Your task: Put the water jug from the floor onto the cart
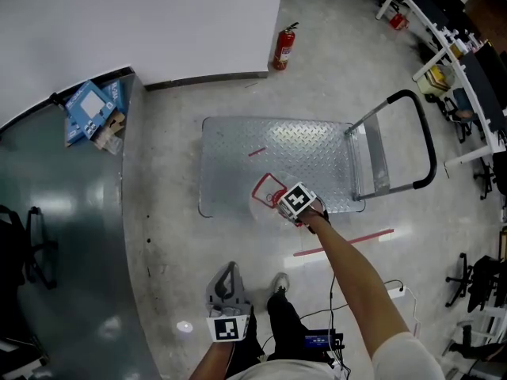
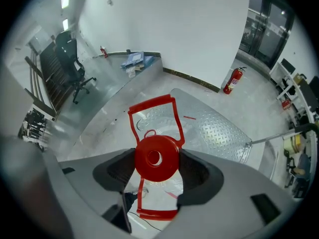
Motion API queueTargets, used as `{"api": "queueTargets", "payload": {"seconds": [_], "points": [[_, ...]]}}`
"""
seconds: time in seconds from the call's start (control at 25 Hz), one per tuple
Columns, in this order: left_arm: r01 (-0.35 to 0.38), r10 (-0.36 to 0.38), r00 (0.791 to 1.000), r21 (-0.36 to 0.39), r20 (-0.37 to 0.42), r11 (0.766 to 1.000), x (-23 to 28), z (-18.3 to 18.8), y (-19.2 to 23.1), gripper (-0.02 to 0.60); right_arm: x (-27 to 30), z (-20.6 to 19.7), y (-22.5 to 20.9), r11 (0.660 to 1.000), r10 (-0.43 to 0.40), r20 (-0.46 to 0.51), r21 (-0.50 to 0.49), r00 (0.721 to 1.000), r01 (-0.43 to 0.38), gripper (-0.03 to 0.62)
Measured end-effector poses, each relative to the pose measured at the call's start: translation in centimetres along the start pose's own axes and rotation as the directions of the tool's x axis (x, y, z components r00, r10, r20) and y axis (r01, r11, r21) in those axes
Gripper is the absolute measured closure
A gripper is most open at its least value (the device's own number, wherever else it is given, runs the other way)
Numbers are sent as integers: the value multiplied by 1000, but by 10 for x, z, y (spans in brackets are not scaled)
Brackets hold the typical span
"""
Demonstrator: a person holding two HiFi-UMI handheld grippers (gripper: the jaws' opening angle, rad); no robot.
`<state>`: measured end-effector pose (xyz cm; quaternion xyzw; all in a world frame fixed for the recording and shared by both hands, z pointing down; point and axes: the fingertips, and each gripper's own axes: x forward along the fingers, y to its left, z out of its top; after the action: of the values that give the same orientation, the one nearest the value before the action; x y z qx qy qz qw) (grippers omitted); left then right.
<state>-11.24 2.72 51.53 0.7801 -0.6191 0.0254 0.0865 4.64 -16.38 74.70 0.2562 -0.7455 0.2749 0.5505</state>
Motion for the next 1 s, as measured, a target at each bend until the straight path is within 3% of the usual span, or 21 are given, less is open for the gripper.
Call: {"api": "queueTargets", "payload": {"seconds": [0.24, 0.8, 1.0], "points": [[-6, 7, 1000, 22, -16, 1000, -3, -8, 4, 578, 15, 25, -27, 999, 12, 17, 41, 1000, -12, 312], [-1, 4, 998, 48, -69, 999, -4, -24, 13, 578, 43, 57, -45, 997, 40, 24, 67, 999, -42, 313], [0, 3, 998, 44, -64, 999, -3, -26, 14, 578, 45, 54, -53, 996, 60, 13, 66, 998, -61, 312]]}}
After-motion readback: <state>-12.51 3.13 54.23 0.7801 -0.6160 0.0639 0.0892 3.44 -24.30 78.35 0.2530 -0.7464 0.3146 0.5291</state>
